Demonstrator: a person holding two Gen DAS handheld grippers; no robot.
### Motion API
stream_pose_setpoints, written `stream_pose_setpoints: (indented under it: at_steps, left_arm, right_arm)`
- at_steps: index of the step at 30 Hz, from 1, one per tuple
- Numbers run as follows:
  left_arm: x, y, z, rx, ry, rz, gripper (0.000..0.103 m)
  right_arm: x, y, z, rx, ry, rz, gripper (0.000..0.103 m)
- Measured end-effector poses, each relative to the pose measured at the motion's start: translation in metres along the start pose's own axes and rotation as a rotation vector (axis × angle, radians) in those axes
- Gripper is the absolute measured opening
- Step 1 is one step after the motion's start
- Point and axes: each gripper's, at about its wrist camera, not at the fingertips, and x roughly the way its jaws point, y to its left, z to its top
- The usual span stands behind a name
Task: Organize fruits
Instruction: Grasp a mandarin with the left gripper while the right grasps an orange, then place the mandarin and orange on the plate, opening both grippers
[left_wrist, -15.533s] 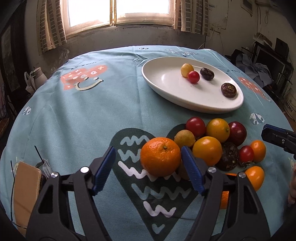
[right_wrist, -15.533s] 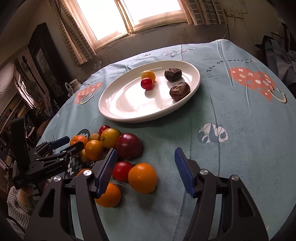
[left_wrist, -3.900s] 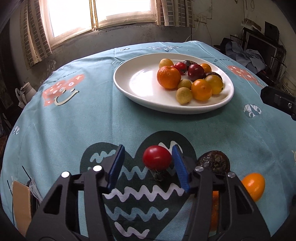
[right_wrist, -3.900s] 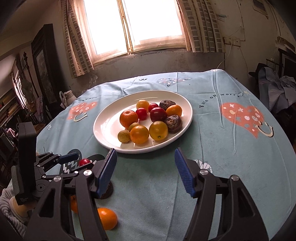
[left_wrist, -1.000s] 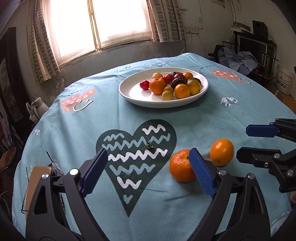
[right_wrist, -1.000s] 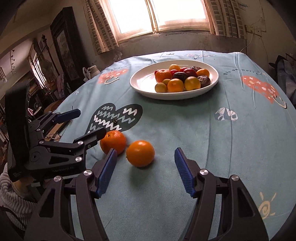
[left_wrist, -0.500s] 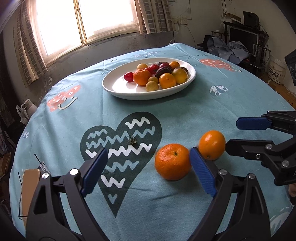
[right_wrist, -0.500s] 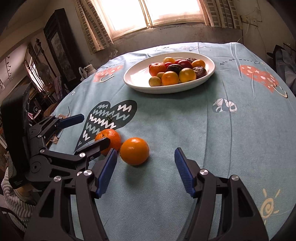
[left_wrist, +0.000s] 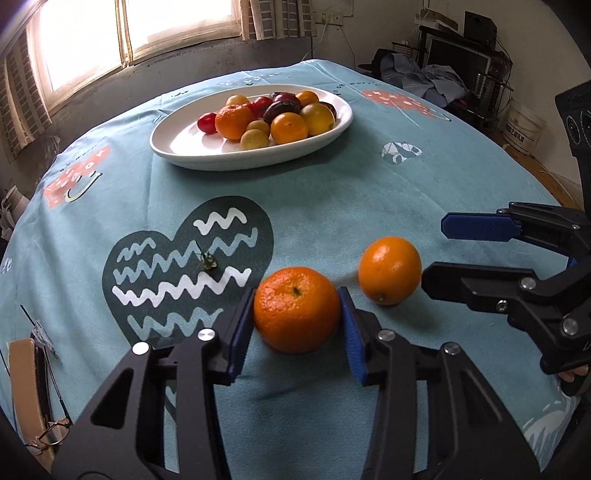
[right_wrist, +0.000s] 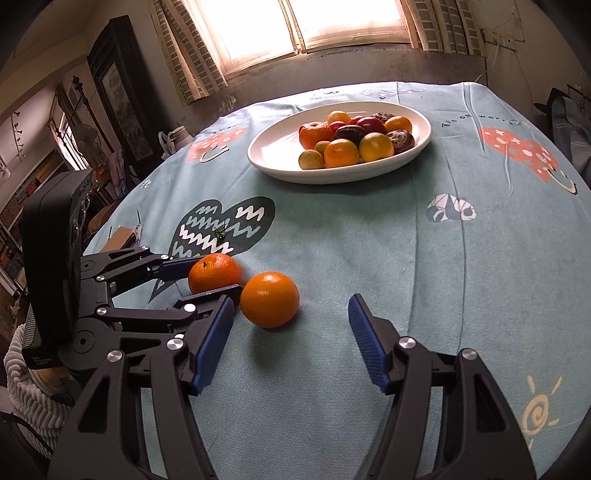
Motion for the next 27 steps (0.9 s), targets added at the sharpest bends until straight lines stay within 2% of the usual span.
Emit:
stream_pose_setpoints:
  at_steps: [4, 7, 11, 13, 14, 15, 16, 20, 24, 27]
  left_arm:
    - [-0.012, 0.015, -0.003, -0.056, -0.046, 0.092, 0.044]
    - [-0.014, 0.027, -0.003, -0.105, -0.048, 0.102, 0.044]
    - [-0.008, 0.027, -0.003, -0.098, -0.024, 0.096, 0.045]
    - [-0.005, 0.029, -0.003, -0.103, -0.008, 0.088, 0.045]
    - [-0.003, 0.031, -0.004, -0.11, 0.001, 0.084, 0.045]
    - [-0.002, 0.032, -0.004, -0.116, 0.007, 0.08, 0.045]
    - [-0.001, 0.031, -0.003, -0.116, 0.005, 0.081, 0.045]
    - [-0.006, 0.03, 0.016, -0.101, -0.023, 0.082, 0.044]
    - [-0.015, 0.038, 0.067, -0.099, -0.1, 0.13, 0.044]
    - [-0.01, 0.048, 0.104, -0.122, -0.137, 0.152, 0.044]
  right_arm:
    - [0.01, 0.011, 0.002, -0.045, 0.035, -0.004, 0.065]
    - [0.019, 0.026, 0.003, -0.109, 0.064, -0.031, 0.065]
    - [0.03, 0.029, 0.004, -0.12, 0.104, -0.04, 0.065]
    - [0.036, 0.026, 0.004, -0.107, 0.13, -0.023, 0.054]
    - [0.038, 0.024, 0.005, -0.099, 0.137, -0.019, 0.051]
    - [0.037, 0.022, 0.006, -0.089, 0.131, -0.013, 0.042]
    - [0.036, 0.02, 0.007, -0.082, 0.125, 0.002, 0.04]
    - [0.022, 0.015, 0.02, -0.071, 0.074, 0.018, 0.04]
    - [-0.006, 0.008, 0.06, -0.063, -0.043, -0.029, 0.04]
    - [-0.011, 0.001, 0.091, -0.054, -0.112, -0.058, 0.04]
